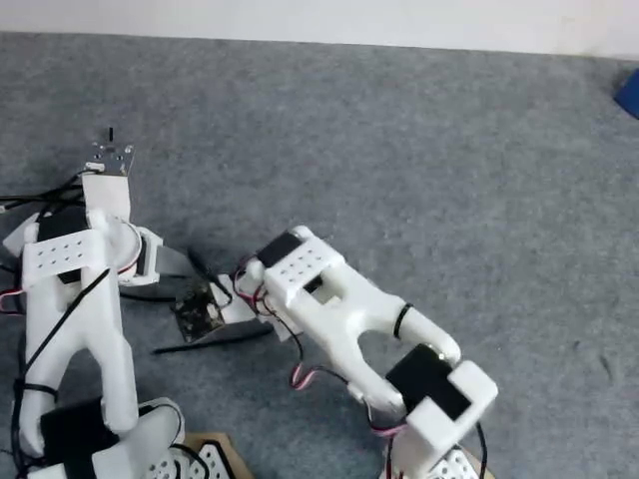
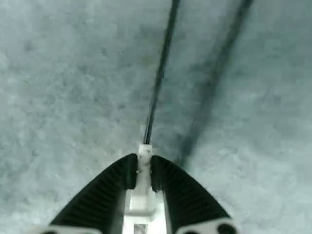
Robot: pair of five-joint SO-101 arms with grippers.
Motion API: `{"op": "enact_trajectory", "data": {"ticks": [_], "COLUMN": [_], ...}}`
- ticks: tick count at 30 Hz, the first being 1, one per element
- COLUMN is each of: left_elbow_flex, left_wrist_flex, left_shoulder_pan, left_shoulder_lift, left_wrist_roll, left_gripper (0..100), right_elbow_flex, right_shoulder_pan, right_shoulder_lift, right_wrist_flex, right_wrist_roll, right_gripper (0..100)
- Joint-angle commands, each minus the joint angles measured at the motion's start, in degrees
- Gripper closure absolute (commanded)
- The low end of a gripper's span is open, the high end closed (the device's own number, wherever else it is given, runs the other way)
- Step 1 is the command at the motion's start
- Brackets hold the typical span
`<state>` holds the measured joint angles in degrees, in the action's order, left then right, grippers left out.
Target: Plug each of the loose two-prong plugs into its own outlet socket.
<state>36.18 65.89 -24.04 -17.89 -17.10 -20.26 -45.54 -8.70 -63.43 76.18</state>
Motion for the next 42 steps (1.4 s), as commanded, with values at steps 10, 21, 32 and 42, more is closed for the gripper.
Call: {"op": "enact_trajectory", "data": {"ticks": [10,21,32,42], "left_elbow_flex": [-1.63,2.33,2.95,2.95], "left_wrist_flex": [0.35,-2.29,-2.46,-2.46], "left_shoulder_pan": [-0.31,-0.22,-0.22,-0.22], "left_shoulder_lift": [0.40,0.04,0.04,0.04], "left_wrist_roll": [-0.35,-0.35,-0.35,-0.35], "left_gripper": [60,60,60,60], "right_elbow_flex": [12.62,4.70,1.10,4.53], "right_shoulder_pan": [-0.13,-8.57,-7.78,-3.30], "right_shoulder_lift": [6.20,7.34,3.47,-3.47], "right_wrist_flex": [-8.04,-5.41,-0.75,-5.23], "right_wrist_roll": [-26.29,-37.71,-40.62,-40.79], "right_gripper": [98.8,73.0,72.0,99.1]}}
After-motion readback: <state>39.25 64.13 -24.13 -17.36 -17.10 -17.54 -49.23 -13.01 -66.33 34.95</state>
